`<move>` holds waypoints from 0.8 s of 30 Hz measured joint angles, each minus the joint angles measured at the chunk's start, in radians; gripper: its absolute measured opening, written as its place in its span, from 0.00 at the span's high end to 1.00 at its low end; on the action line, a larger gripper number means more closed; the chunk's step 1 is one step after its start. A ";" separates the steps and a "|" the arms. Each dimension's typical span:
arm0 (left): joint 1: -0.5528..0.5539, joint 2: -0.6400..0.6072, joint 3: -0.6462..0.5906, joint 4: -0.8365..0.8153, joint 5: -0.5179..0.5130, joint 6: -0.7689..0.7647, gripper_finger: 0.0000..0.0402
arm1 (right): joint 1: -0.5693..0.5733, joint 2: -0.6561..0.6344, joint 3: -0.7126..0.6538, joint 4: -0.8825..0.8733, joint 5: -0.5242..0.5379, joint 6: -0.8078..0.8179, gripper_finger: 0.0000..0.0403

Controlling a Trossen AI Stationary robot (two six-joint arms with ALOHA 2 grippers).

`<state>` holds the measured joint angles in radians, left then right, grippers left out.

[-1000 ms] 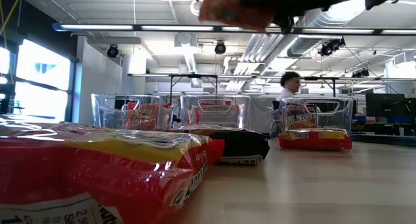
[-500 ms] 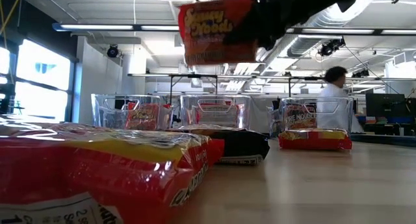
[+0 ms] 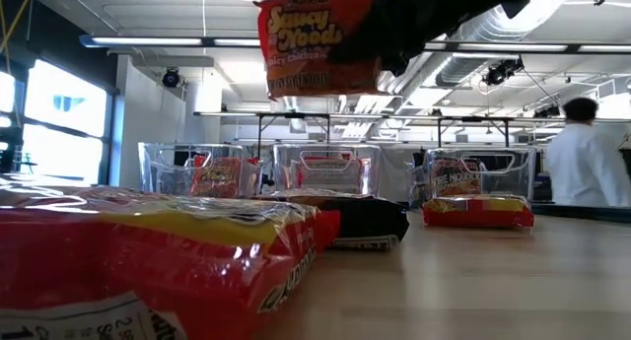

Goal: Sort Maruchan noodles
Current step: Put the orange noodle pack into the left transparent bin

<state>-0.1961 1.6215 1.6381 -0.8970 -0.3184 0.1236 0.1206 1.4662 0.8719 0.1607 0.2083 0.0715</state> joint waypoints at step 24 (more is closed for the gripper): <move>0.126 0.115 0.001 0.084 0.251 -0.008 0.53 | 0.013 0.001 -0.001 0.019 -0.011 -0.005 0.73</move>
<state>-0.0701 1.7365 1.6394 -0.8130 -0.0671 0.1153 0.1337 1.4670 0.8711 0.1796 0.1974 0.0666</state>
